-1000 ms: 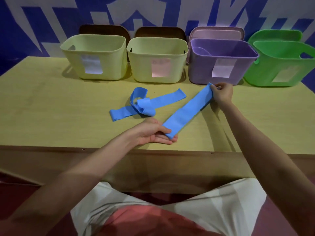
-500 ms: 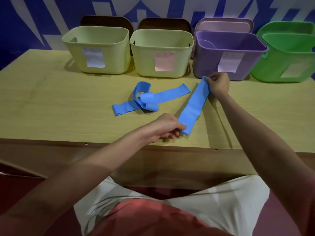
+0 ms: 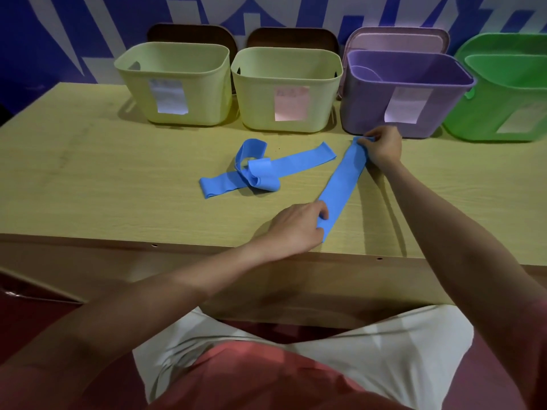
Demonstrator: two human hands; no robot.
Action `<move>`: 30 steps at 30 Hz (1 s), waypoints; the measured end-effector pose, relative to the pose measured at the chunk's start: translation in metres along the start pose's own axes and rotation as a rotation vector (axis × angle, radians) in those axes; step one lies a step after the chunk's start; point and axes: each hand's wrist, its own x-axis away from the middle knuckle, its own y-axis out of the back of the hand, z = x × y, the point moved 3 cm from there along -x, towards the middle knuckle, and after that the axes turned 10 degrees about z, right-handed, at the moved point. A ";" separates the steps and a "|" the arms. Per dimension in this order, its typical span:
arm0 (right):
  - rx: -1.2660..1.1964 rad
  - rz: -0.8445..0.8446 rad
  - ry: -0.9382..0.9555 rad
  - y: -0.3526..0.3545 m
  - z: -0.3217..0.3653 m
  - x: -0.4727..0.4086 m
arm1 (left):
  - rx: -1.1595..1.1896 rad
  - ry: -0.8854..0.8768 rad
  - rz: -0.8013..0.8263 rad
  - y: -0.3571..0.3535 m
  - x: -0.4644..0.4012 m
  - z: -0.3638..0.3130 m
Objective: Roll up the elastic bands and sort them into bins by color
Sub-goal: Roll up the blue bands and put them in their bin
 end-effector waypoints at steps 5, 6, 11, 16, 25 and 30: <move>0.099 0.020 -0.015 0.002 -0.007 -0.002 | -0.182 -0.024 -0.136 -0.004 0.002 0.009; 0.121 0.014 -0.020 0.003 -0.008 -0.001 | -0.228 -0.060 -0.174 -0.004 0.002 0.011; 0.148 -0.077 -0.016 0.008 -0.014 0.016 | -0.176 -0.297 -0.156 -0.002 0.001 0.025; -0.025 -0.060 0.100 0.006 0.003 0.086 | -0.134 -0.439 -0.093 0.007 0.000 0.036; -0.162 0.090 0.328 -0.013 0.050 0.222 | -0.087 -0.533 -0.107 0.014 -0.003 0.054; -0.107 0.141 0.380 -0.025 0.054 0.254 | -0.071 -0.592 -0.129 0.012 -0.003 0.057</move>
